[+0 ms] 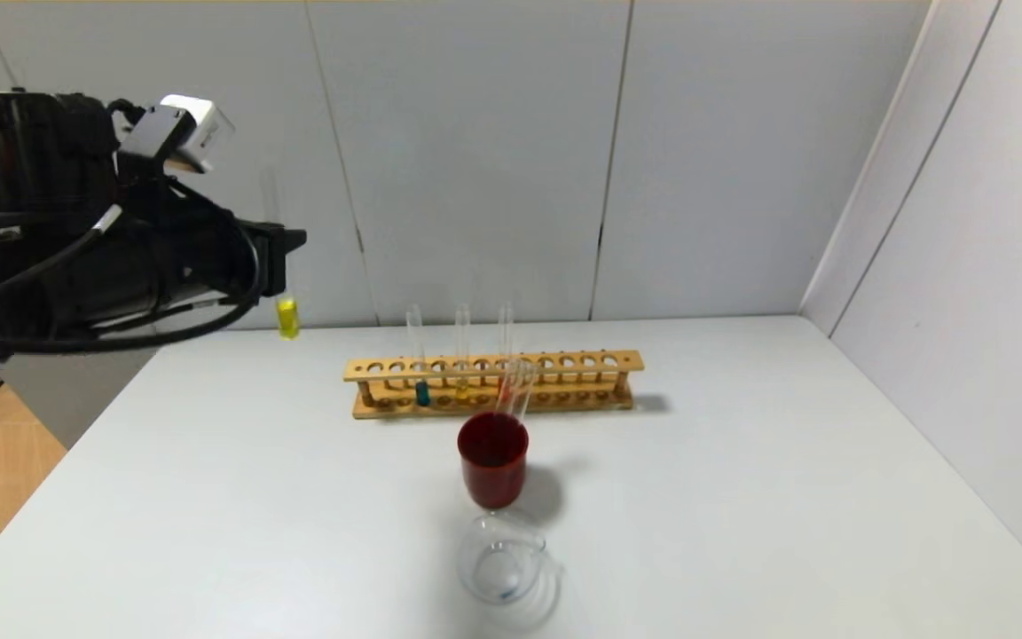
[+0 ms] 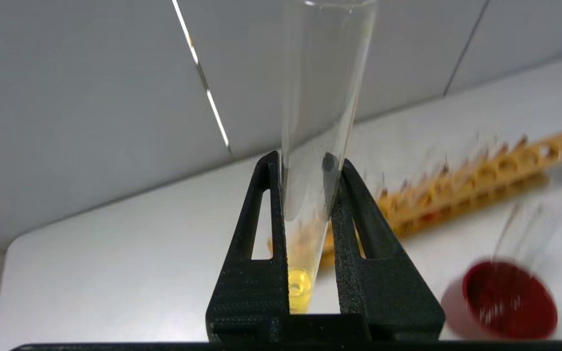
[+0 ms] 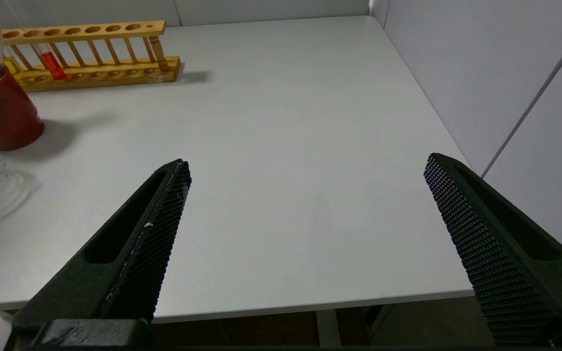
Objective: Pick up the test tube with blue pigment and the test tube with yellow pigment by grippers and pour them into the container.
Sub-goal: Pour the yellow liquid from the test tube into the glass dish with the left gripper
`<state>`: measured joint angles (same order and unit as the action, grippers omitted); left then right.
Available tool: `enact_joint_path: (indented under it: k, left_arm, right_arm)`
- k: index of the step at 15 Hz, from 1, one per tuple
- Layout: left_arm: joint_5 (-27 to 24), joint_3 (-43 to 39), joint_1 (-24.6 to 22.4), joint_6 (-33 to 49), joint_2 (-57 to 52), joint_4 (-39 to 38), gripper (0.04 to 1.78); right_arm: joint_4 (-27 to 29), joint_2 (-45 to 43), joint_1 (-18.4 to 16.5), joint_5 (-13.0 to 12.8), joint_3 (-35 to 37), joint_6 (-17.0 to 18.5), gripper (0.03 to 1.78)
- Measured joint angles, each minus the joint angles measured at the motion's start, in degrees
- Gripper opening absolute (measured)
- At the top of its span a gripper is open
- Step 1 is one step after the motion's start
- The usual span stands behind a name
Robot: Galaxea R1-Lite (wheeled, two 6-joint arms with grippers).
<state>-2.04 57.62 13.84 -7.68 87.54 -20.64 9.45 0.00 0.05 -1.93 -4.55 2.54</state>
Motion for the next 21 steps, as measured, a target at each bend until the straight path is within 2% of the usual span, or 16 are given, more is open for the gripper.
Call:
enact_joint_path:
  k: [5, 10, 14, 18, 21]
  left_arm:
    - [3.27, -18.41, 6.45, -5.30, -13.01, 0.02, 0.31]
    - [3.85, -30.29, 10.33, -13.73, -19.25, -0.11, 0.31]
    - [7.30, -33.29, 16.18, -16.71, -18.38, 0.16, 0.31]
    - [12.97, -32.83, 20.50, -27.01, -14.29, -0.09, 0.31]
    - [16.12, -31.96, 25.10, -28.20, -10.20, -0.37, 0.31]
  right_arm:
    - [-0.02, 0.00, 0.02, 0.00, 0.00, 0.00, 1.75]
    - [0.00, 0.00, 0.02, 0.00, 0.00, 0.00, 1.75]
    - [0.00, 0.00, 0.02, 0.00, 0.00, 0.00, 1.75]
    - [-0.02, 0.00, 0.02, 0.02, 0.00, -0.01, 1.75]
    - [0.00, 0.00, 0.02, 0.00, 0.00, 0.00, 1.75]
